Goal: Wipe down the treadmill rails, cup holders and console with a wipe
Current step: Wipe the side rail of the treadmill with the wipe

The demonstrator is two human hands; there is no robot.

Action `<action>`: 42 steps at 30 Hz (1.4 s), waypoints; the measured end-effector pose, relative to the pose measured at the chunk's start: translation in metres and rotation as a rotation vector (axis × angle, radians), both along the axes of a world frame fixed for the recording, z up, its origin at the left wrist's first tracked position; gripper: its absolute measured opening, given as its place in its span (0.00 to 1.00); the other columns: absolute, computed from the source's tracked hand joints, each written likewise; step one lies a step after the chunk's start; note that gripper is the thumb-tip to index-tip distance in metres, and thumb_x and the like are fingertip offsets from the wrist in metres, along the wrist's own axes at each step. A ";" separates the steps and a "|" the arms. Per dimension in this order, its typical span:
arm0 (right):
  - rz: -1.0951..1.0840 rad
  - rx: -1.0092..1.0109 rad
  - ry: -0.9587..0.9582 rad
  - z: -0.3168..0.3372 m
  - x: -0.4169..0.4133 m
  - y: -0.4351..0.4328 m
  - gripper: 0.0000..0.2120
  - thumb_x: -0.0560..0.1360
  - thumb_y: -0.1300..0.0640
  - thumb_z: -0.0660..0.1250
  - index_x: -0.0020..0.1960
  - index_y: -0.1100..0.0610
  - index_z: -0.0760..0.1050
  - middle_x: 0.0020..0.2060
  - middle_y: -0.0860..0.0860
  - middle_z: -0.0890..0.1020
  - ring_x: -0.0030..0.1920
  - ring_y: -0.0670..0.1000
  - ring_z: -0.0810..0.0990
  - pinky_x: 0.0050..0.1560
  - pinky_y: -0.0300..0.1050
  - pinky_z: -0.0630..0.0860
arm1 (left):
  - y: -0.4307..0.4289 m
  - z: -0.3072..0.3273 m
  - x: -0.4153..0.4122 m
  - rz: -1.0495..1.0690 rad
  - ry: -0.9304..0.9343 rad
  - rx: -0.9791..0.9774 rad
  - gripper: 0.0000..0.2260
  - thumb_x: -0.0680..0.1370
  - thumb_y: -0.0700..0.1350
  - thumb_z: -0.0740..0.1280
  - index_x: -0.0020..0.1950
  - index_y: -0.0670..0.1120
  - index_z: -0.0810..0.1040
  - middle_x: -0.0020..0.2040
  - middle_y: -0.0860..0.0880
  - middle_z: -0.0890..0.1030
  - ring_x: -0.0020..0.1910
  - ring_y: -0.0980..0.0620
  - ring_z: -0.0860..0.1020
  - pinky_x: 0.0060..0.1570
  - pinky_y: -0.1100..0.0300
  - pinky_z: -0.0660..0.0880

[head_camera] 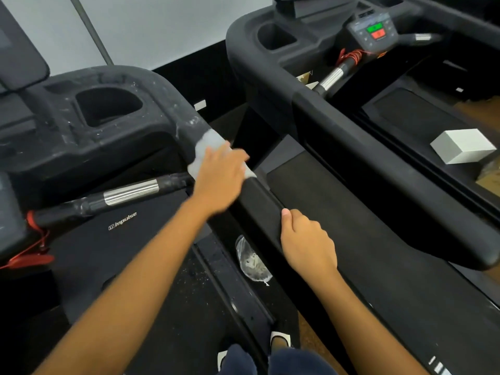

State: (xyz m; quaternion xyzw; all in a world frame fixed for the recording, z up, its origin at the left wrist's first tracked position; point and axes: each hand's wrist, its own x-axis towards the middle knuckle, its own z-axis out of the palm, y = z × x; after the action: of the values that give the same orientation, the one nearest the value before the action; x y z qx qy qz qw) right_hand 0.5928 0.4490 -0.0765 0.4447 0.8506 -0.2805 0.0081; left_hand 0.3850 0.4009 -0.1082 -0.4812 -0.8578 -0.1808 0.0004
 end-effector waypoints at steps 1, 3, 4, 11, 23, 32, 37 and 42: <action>0.004 0.001 -0.006 0.000 0.000 0.000 0.22 0.83 0.46 0.44 0.54 0.56 0.72 0.47 0.54 0.80 0.40 0.55 0.71 0.42 0.50 0.67 | -0.008 -0.001 0.031 -0.071 -0.024 0.025 0.20 0.77 0.45 0.50 0.66 0.47 0.72 0.66 0.50 0.74 0.69 0.44 0.65 0.68 0.48 0.55; 0.004 -0.014 -0.011 -0.001 0.000 0.000 0.21 0.83 0.46 0.44 0.54 0.56 0.72 0.48 0.54 0.80 0.43 0.57 0.74 0.43 0.50 0.67 | -0.025 -0.004 0.084 -0.200 -0.065 0.057 0.21 0.79 0.46 0.50 0.69 0.46 0.71 0.68 0.52 0.72 0.72 0.46 0.62 0.71 0.50 0.51; 0.001 -0.027 -0.008 -0.002 0.000 0.000 0.20 0.83 0.47 0.44 0.54 0.55 0.72 0.49 0.54 0.80 0.45 0.58 0.76 0.43 0.50 0.67 | -0.032 -0.004 0.098 -0.236 -0.080 0.050 0.22 0.80 0.48 0.49 0.71 0.47 0.70 0.70 0.53 0.71 0.73 0.48 0.61 0.73 0.52 0.48; 0.020 -0.027 -0.008 0.000 0.000 0.001 0.22 0.83 0.46 0.43 0.56 0.55 0.72 0.48 0.54 0.80 0.41 0.54 0.71 0.43 0.49 0.67 | -0.013 -0.005 -0.006 -0.132 -0.004 0.001 0.24 0.80 0.50 0.46 0.70 0.47 0.72 0.71 0.49 0.72 0.73 0.47 0.64 0.72 0.48 0.57; -0.001 -0.052 -0.003 -0.003 0.000 0.003 0.20 0.82 0.47 0.44 0.52 0.55 0.72 0.48 0.53 0.80 0.42 0.55 0.72 0.44 0.49 0.67 | -0.023 -0.022 0.175 0.250 -0.699 0.538 0.24 0.84 0.54 0.48 0.78 0.54 0.42 0.76 0.64 0.37 0.74 0.64 0.34 0.74 0.61 0.37; 0.029 -0.014 0.014 -0.004 0.001 0.004 0.23 0.83 0.46 0.42 0.60 0.55 0.72 0.48 0.53 0.80 0.41 0.53 0.71 0.44 0.48 0.66 | 0.000 -0.031 0.059 0.807 -1.284 0.775 0.26 0.82 0.61 0.46 0.78 0.59 0.43 0.79 0.51 0.52 0.76 0.48 0.57 0.75 0.49 0.53; 0.031 0.004 0.004 -0.007 -0.001 0.003 0.23 0.83 0.46 0.42 0.61 0.56 0.72 0.51 0.54 0.80 0.44 0.55 0.74 0.44 0.49 0.66 | -0.004 -0.063 0.081 0.875 -1.489 0.831 0.32 0.76 0.70 0.50 0.74 0.54 0.67 0.69 0.48 0.74 0.66 0.48 0.73 0.68 0.48 0.68; 0.059 0.052 -0.006 -0.009 -0.004 0.001 0.22 0.83 0.47 0.42 0.58 0.57 0.70 0.50 0.55 0.80 0.47 0.57 0.78 0.43 0.49 0.68 | -0.014 -0.090 0.168 0.909 -1.785 0.832 0.32 0.69 0.73 0.60 0.58 0.51 0.82 0.56 0.46 0.83 0.53 0.46 0.83 0.57 0.47 0.77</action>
State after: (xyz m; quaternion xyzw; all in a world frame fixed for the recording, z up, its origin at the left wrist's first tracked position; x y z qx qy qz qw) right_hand 0.5887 0.4505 -0.0854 0.4205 0.8702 -0.2568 0.0074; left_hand 0.5527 0.3867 -0.1983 0.2248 -0.5180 -0.7254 -0.3936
